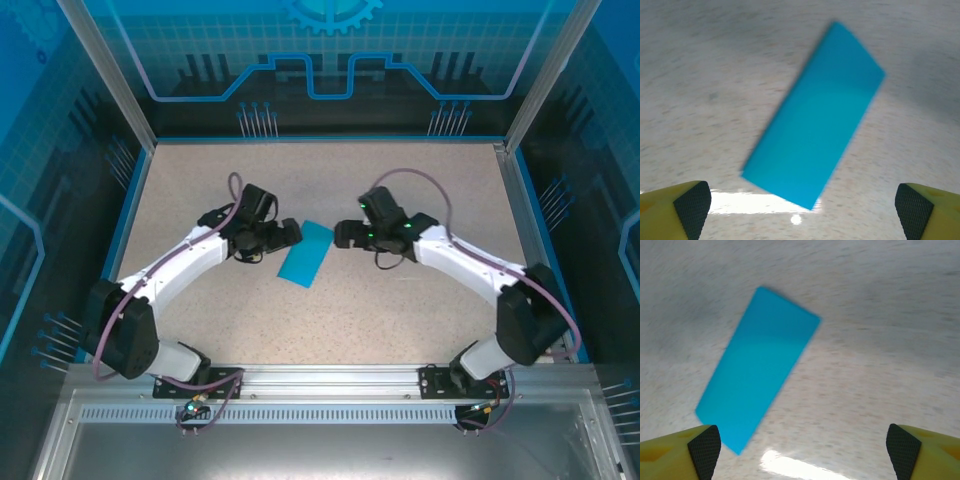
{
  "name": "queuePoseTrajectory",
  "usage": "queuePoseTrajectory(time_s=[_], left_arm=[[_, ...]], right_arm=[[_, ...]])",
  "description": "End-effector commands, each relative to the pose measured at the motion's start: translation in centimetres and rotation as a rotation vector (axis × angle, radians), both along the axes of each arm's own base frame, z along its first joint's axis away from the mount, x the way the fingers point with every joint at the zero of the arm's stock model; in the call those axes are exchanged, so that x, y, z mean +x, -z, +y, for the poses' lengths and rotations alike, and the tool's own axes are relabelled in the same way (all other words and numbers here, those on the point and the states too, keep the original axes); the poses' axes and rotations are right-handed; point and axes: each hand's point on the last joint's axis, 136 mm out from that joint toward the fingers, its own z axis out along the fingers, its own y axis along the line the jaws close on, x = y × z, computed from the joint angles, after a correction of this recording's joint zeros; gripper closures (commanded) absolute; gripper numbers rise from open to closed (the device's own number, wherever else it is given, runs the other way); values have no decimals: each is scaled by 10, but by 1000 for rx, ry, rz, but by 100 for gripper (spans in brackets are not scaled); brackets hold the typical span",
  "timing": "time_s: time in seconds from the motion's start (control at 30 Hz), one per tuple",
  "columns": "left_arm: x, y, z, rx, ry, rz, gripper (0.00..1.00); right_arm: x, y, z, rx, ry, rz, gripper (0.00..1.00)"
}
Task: Fold a paper plane with a square sheet of paper (pick it up from the middle)
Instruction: Turn over the paper at the center of the table, then rotate the paper at the center of the table.
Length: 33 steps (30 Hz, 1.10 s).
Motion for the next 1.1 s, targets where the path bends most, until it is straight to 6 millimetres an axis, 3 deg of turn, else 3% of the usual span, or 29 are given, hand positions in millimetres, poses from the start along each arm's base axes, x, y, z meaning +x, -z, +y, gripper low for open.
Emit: queuePoseTrajectory(time_s=[0.0,0.23,0.53,0.73,0.9,1.07], left_arm=[[-5,-1,20,-75,-108,-12,2],[-20,20,66,-119,-281,7,2],[-29,30,82,-135,-324,23,1],[-26,30,82,-141,-336,19,2],[-26,32,81,-141,-330,30,1],[-24,29,78,-148,-303,28,2]], right_arm=[[-4,3,46,10,-110,17,11],[-2,23,128,38,-227,78,16],[-4,69,178,45,-313,208,28],[-12,99,182,11,-344,274,41],[-26,118,170,-40,-399,307,46],[-48,132,150,-117,-571,319,46]])
